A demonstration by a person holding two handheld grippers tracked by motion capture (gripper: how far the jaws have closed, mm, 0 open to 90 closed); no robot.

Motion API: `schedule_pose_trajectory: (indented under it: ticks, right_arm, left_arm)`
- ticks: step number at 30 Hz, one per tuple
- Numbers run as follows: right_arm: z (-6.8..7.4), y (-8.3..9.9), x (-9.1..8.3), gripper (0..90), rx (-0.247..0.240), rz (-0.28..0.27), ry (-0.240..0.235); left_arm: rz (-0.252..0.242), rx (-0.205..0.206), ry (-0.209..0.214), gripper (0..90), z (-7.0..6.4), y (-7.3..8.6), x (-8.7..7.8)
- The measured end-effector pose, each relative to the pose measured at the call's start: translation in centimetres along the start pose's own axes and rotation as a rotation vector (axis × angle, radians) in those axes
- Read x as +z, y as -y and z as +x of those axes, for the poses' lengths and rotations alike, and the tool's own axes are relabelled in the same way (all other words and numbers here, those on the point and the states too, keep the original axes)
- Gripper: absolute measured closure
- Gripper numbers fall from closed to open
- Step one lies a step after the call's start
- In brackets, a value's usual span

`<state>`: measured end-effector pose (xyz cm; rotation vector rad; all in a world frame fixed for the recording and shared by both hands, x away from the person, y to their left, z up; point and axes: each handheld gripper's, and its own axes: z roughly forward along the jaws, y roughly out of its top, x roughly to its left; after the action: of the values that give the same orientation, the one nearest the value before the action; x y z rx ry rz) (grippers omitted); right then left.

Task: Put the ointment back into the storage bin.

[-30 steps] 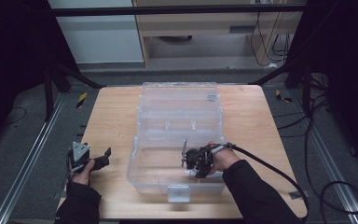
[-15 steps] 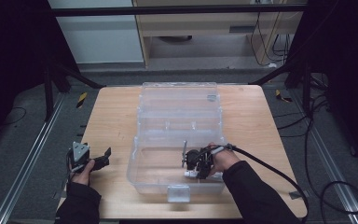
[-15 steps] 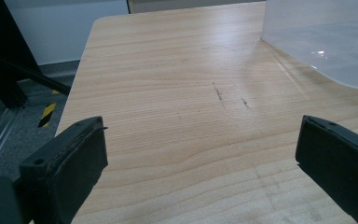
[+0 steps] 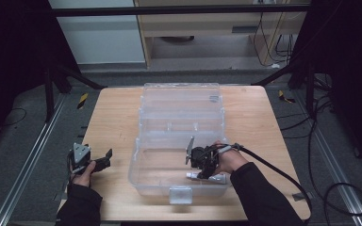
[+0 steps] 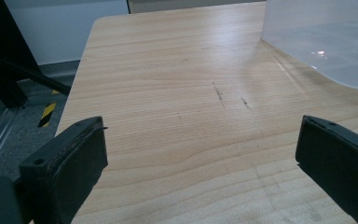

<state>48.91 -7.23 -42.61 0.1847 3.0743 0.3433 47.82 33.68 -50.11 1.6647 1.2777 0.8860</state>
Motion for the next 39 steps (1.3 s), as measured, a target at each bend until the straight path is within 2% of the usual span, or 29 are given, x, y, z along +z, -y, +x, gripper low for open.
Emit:
schedule_pose_trajectory:
  ticks: [10, 14, 15, 16, 18, 20, 21, 23, 24, 26, 27, 28, 31, 35, 37, 39]
  right_arm:
    - [0.4, 1.9, -4.4, 53.1, 0.086, -0.197, 0.052]
    - [0.2, 3.0, -5.6, 51.5, 0.123, -0.288, 0.076]
    - [0.2, 3.0, -5.6, 51.5, 0.123, -0.288, 0.076]
    - [0.2, 3.7, -6.2, 51.4, 0.148, -0.33, 0.091]
    - [0.2, 3.9, -6.4, 50.1, 0.154, -0.344, 0.098]
    - [0.2, 4.6, -7.0, 47.9, 0.18, -0.404, 0.107]
    - [0.2, 5.1, -7.6, 45.6, 0.204, -0.452, 0.128]
    - [0.2, 5.3, -7.8, 44.8, 0.213, -0.469, 0.135]
    - [0.2, 5.9, -8.2, 39.8, 0.232, -0.517, 0.171]
    - [0.1, 6.2, -8.4, 38.8, 0.24, -0.529, 0.182]
    - [0.1, 6.5, -8.6, 36.4, 0.259, -0.552, 0.198]
    - [0.1, 7.1, -8.9, 34.6, 0.299, -0.588, 0.225]
    - [0.1, 7.8, -9.2, 33.5, 0.327, -0.615, 0.25]
    - [0.2, 9.5, -9.5, 28.1, 0.385, -0.682, 0.322]
    - [0.2, 10.1, -9.6, 26.7, 0.41, -0.708, 0.339]
    - [0.1, 11.2, -9.7, 22.9, 0.461, -0.758, 0.368]
  left_arm:
    - [0.002, 0.003, -0.001, 1.5, 0.0, 0.0, 0.0]
    - [0.001, 0.001, -0.001, 1.5, 0.0, 0.0, 0.0]
    - [0.001, 0.001, -0.002, 1.5, 0.0, 0.0, 0.0]
    - [0.001, 0.0, -0.002, 1.5, 0.0, 0.0, 0.0]
    - [0.001, 0.0, -0.002, 1.5, 0.0, 0.0, 0.0]
    - [0.001, 0.0, -0.002, 1.5, 0.0, 0.0, 0.0]
    - [0.001, 0.0, -0.002, 1.5, 0.0, 0.0, 0.0]
    - [0.002, 0.001, -0.002, 1.5, 0.0, 0.0, 0.0]
    - [0.002, 0.001, -0.002, 1.5, 0.0, 0.0, 0.0]
    - [0.001, 0.001, -0.002, 1.5, 0.0, 0.0, 0.0]
    - [0.002, 0.001, -0.002, 1.5, 0.0, 0.0, 0.0]
    - [0.002, 0.001, -0.002, 1.5, 0.0, 0.0, 0.0]
    - [0.002, 0.0, -0.002, 1.5, 0.0, 0.0, 0.0]
    - [0.002, 0.001, -0.003, 1.5, 0.0, 0.0, 0.0]
    - [0.002, 0.002, -0.003, 1.5, 0.0, 0.0, 0.0]
    - [0.002, 0.0, -0.003, 1.5, 0.0, 0.0, 0.0]
